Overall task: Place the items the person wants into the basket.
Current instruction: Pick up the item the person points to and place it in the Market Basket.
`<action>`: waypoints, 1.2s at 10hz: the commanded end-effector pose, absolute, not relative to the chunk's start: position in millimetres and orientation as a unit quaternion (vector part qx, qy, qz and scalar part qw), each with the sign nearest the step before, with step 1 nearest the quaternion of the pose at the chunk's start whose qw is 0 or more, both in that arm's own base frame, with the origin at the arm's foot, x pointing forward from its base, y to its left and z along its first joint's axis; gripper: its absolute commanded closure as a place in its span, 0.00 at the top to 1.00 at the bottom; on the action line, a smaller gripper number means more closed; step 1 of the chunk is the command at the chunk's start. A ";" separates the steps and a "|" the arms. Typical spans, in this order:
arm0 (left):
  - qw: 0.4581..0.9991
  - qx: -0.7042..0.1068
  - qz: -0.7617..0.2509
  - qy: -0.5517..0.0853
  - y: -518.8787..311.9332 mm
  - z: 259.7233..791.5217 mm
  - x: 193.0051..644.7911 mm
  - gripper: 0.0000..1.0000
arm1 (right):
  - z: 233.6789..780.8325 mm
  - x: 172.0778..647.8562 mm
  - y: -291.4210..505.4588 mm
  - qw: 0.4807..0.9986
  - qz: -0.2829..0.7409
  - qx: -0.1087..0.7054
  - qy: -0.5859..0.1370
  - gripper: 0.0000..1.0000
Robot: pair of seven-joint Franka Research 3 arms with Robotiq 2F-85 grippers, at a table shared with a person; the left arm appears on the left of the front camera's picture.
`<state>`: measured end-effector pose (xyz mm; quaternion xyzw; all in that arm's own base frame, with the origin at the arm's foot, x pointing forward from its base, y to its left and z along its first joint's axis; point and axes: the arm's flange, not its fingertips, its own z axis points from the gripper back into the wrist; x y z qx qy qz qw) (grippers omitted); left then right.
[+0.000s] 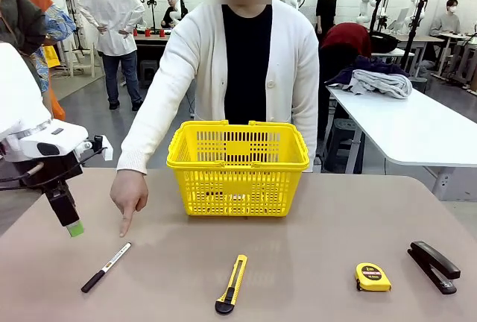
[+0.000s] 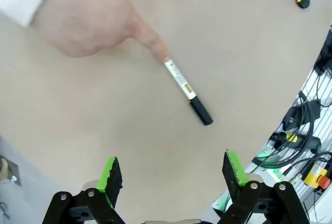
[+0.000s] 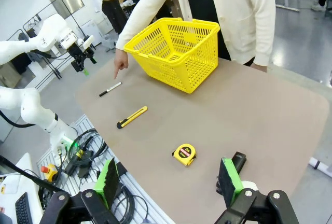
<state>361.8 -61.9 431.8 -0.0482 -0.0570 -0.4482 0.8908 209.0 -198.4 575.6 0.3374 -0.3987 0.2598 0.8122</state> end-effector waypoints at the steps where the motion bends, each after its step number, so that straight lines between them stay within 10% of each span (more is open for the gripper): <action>1: 0.895 -0.051 -0.436 -0.078 -55.0 431.5 357.2 1.00 | 576.5 210.7 -197.8 0.803 0.264 0.344 -0.409 1.00; 12: 0.916 -0.035 -0.397 -0.045 -69.3 417.5 355.8 1.00 | 576.5 210.7 -197.8 0.803 0.264 0.344 -0.409 1.00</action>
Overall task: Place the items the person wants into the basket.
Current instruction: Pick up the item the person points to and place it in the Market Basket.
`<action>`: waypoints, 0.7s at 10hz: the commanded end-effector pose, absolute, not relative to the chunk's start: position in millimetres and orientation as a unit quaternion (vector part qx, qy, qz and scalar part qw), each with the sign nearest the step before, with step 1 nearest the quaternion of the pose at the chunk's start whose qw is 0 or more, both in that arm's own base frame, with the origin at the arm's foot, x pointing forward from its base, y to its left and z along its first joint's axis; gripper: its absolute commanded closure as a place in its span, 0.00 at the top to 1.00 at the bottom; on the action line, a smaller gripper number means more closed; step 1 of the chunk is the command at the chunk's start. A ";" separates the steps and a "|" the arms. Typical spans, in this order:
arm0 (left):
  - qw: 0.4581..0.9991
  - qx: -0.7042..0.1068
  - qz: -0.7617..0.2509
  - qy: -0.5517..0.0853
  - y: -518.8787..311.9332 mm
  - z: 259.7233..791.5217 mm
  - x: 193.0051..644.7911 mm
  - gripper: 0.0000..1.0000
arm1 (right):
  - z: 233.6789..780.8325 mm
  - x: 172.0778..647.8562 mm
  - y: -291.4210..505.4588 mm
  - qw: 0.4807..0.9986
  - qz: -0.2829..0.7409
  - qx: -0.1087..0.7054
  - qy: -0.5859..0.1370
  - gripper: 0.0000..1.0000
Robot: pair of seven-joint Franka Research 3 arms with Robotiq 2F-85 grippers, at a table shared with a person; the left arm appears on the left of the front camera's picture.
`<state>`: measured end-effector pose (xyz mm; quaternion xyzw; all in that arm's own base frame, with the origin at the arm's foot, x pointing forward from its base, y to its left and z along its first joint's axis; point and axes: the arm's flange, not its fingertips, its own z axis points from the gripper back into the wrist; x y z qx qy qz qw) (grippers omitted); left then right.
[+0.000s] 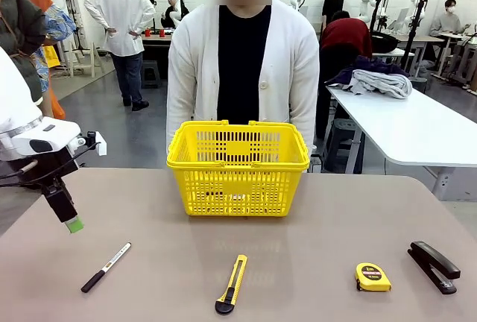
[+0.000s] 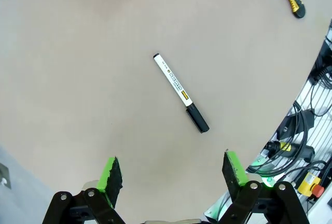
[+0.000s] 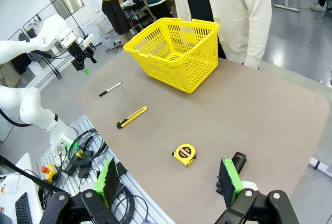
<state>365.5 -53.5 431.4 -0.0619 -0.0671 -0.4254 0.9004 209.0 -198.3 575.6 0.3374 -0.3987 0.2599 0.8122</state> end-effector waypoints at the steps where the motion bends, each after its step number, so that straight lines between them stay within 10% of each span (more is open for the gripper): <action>1: 0.923 -0.032 -0.381 -0.034 -84.4 409.3 350.5 1.00 | 576.5 210.7 -197.8 0.803 0.264 0.344 -0.409 1.00; 7: 0.934 0.000 -0.356 -0.044 -120.2 337.4 340.2 1.00 | 576.5 210.7 -197.8 0.803 0.264 0.344 -0.409 1.00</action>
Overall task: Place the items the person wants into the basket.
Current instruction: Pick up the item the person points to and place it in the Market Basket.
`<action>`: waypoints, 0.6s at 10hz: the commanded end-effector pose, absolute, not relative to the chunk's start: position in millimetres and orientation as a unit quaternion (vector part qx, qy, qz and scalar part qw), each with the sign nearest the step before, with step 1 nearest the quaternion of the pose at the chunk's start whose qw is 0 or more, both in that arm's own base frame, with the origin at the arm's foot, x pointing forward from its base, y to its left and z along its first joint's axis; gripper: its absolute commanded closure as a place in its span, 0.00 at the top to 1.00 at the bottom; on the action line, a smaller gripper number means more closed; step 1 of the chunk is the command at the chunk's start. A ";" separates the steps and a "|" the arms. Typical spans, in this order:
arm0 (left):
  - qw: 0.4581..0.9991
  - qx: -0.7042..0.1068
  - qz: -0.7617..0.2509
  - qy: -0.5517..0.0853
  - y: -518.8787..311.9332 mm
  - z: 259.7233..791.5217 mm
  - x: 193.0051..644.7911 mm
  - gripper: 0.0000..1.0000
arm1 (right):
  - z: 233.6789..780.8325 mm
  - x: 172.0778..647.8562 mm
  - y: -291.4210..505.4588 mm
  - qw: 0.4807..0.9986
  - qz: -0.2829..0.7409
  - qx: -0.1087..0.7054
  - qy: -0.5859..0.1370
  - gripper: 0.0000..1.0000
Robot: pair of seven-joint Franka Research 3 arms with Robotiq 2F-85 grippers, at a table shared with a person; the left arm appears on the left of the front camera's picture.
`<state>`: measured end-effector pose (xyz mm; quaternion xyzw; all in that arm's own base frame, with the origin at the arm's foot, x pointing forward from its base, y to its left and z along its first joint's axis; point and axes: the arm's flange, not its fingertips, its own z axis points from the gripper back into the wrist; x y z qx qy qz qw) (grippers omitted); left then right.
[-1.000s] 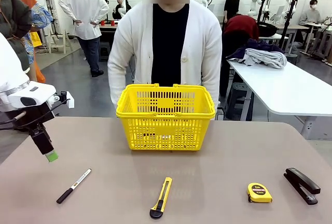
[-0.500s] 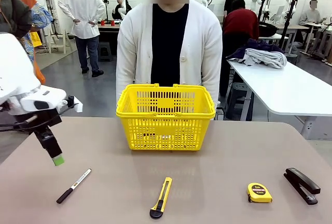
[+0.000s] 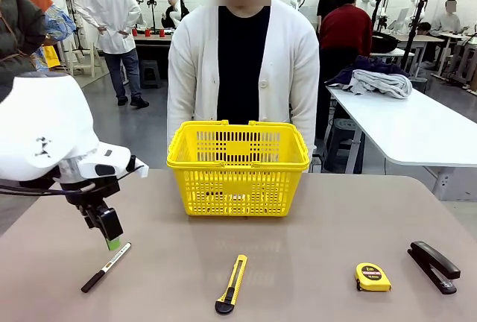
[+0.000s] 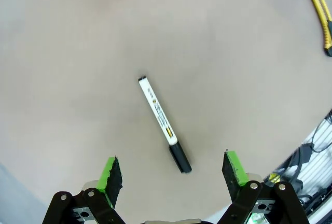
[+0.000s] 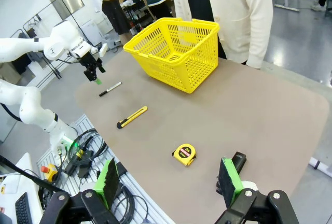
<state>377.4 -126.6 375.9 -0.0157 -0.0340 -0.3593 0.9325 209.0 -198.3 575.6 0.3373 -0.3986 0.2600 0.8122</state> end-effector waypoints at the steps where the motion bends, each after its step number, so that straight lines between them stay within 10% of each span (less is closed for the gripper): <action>1: 0.935 -0.001 -0.352 -0.050 -121.8 326.3 338.2 1.00 | 576.5 210.7 -197.8 0.803 0.264 0.344 -0.409 1.00; 6: 0.947 -0.014 -0.317 -0.049 -116.0 293.2 325.8 1.00 | 576.5 210.7 -197.8 0.803 0.264 0.344 -0.409 1.00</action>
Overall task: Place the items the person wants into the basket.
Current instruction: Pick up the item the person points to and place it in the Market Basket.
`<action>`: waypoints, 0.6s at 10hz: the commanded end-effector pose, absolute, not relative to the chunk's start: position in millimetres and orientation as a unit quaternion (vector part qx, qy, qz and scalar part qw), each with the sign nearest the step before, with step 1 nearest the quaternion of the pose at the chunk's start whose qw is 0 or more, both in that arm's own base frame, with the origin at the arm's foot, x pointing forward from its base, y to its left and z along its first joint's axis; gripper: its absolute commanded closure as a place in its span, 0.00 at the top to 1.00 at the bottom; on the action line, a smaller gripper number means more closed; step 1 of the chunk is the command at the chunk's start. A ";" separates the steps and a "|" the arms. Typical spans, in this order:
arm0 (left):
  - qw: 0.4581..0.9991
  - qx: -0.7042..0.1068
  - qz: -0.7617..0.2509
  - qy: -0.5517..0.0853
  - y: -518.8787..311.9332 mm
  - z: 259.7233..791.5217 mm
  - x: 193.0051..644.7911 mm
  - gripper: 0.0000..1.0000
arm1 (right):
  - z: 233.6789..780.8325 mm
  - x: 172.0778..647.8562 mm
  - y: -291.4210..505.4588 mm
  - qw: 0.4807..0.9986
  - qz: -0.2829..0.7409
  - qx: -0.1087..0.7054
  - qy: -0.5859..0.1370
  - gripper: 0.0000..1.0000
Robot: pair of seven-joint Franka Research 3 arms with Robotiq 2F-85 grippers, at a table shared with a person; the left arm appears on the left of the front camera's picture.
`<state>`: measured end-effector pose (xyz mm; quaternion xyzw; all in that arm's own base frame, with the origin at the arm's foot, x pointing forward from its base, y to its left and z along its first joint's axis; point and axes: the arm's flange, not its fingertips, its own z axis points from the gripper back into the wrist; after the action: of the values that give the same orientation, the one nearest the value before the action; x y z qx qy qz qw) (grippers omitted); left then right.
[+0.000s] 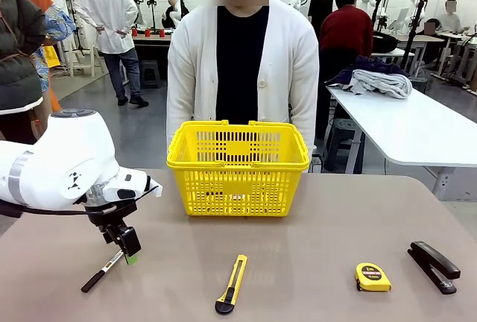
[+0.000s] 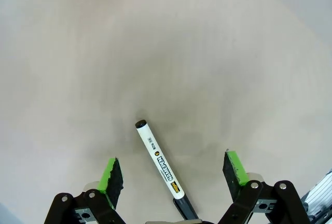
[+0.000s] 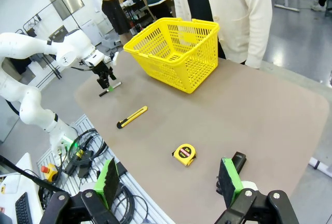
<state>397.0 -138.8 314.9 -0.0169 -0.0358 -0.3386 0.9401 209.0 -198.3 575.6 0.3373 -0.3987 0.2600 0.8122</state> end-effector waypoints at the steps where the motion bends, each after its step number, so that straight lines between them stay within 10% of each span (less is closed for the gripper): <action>1: 0.951 -0.017 -0.306 -0.049 -113.6 293.0 325.3 1.00 | 576.5 210.7 -197.8 0.803 0.264 0.344 -0.409 1.00; 6: 0.962 -0.020 -0.269 -0.055 -109.0 291.0 324.1 1.00 | 576.5 210.7 -197.8 0.803 0.264 0.344 -0.409 1.00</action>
<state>400.7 -132.7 313.6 -0.0195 -0.0396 -0.2866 0.9570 209.0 -198.3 575.6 0.3373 -0.3987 0.2600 0.8122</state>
